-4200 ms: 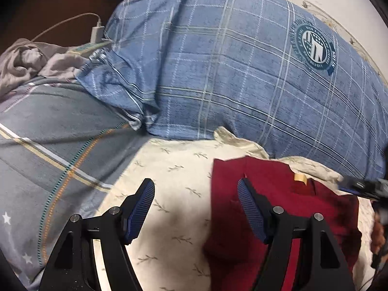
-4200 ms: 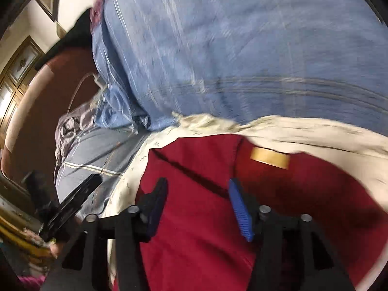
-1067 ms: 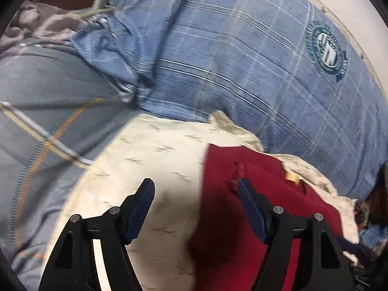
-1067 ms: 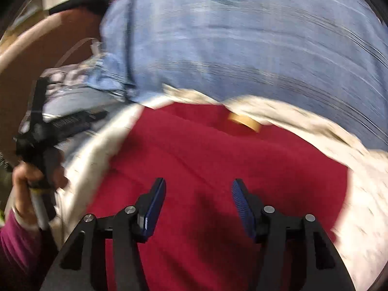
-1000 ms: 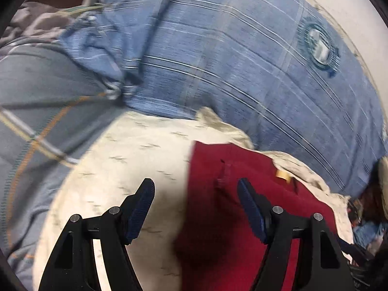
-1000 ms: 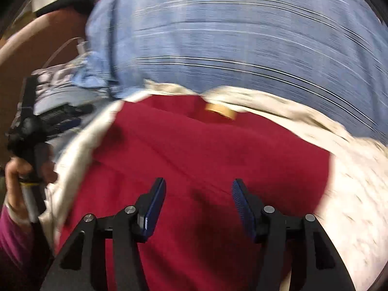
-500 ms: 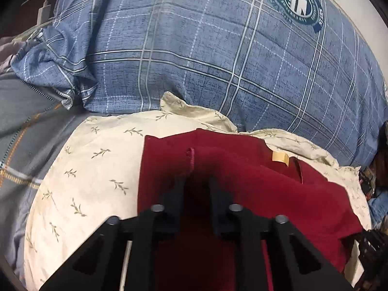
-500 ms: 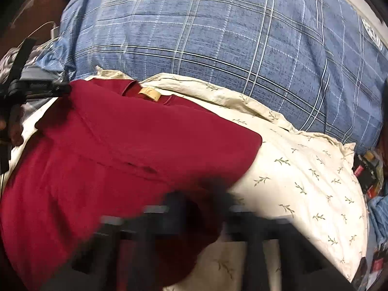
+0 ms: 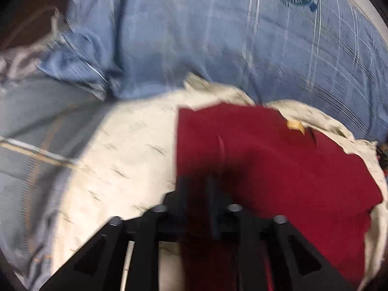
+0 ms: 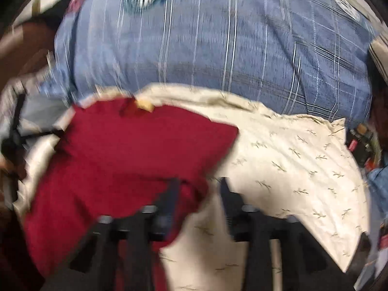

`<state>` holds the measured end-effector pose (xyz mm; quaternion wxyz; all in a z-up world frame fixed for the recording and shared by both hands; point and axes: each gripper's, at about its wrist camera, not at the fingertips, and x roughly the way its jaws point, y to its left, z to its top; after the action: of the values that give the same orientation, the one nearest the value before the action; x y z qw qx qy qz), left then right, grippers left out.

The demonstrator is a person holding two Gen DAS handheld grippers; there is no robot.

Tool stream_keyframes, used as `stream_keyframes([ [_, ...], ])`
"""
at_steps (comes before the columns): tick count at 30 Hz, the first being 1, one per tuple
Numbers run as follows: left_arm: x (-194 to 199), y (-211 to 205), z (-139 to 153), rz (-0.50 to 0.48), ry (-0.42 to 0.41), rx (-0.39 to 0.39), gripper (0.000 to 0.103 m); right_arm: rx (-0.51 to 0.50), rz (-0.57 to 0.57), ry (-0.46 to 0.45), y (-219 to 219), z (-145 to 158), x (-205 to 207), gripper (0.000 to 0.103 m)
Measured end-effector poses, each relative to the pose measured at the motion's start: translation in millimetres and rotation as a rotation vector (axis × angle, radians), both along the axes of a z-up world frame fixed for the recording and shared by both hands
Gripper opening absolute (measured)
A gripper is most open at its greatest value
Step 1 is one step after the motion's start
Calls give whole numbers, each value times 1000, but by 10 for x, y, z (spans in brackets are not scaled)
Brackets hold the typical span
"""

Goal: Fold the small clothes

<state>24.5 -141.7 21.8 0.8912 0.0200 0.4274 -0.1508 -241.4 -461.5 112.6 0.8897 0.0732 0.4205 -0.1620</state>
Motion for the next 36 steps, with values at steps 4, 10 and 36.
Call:
stream_keyframes([
  [4, -9, -17, -6, 12, -19, -24, 42, 34, 5, 4, 31, -117, 335, 57],
  [10, -84, -90, -112, 10, -42, 53, 42, -36, -1, 163, 42, -792, 639, 22],
  [36, -136, -110, -84, -28, -38, 35, 47, 55, -25, 56, -20, -668, 548, 40],
])
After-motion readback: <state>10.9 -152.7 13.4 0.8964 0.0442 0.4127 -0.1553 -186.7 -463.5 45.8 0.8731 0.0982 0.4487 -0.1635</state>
